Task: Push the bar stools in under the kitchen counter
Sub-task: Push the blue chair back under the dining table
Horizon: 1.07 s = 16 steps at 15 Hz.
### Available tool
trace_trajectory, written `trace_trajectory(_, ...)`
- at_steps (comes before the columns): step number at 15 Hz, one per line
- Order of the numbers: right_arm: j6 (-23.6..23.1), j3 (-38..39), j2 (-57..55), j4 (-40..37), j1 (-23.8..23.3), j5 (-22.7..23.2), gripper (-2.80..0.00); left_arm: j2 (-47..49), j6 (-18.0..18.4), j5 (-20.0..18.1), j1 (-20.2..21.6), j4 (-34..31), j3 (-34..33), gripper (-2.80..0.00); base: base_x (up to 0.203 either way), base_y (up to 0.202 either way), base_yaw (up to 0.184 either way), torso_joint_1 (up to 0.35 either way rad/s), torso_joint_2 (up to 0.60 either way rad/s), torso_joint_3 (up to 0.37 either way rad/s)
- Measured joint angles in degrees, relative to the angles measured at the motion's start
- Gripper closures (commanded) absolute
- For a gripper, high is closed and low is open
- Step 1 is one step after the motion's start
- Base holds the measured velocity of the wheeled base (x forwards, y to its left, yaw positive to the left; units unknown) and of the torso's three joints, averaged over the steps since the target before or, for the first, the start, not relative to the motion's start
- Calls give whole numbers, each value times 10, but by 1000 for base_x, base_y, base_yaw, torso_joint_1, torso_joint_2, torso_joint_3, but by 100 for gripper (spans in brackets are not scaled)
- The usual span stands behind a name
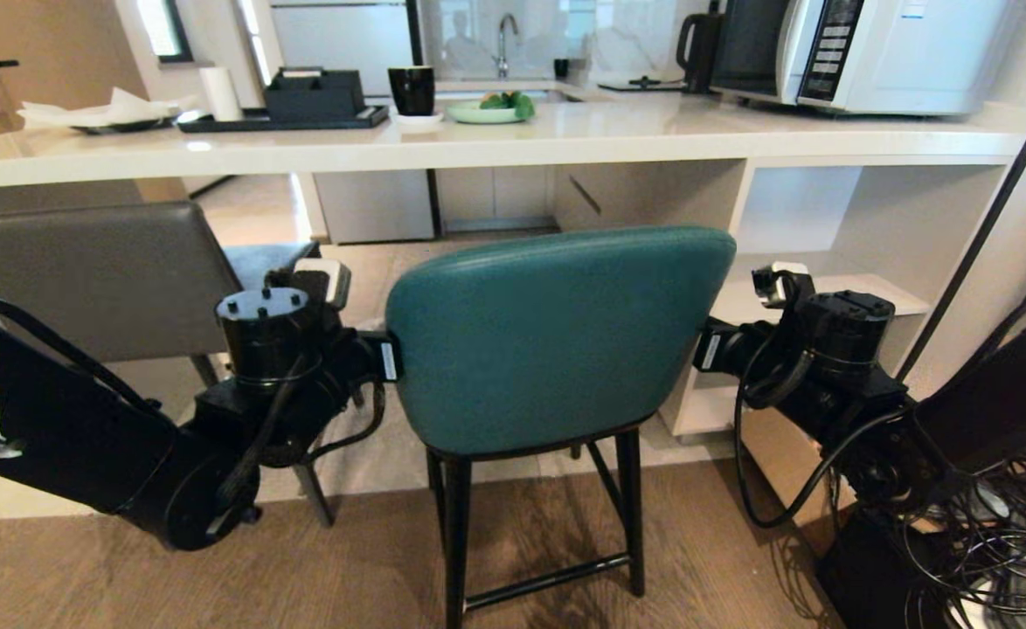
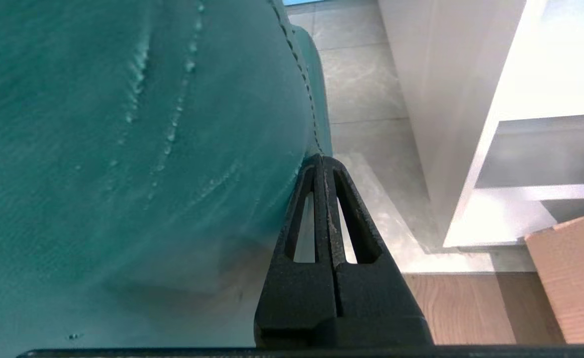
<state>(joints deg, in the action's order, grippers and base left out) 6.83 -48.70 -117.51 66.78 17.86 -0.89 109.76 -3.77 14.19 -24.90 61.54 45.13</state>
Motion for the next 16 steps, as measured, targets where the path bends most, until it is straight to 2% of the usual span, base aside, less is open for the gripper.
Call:
trace_trajectory(5, 0, 0, -8, 5, -4, 2, 0, -14, -1, 2, -6, -1, -3, 0, 0, 0, 0, 0, 0, 0)
trace_trajectory(12, 0, 9, -13, 2, -5, 2, 0, -17, 4, 3, -1, -57, 80, 0, 0, 0, 0, 0, 0, 0)
trace_trajectory(16, -1, 12, -13, 3, -5, 3, 0, -18, 1, 2, 7, -44, 62, 0, 0, 0, 0, 0, 0, 0)
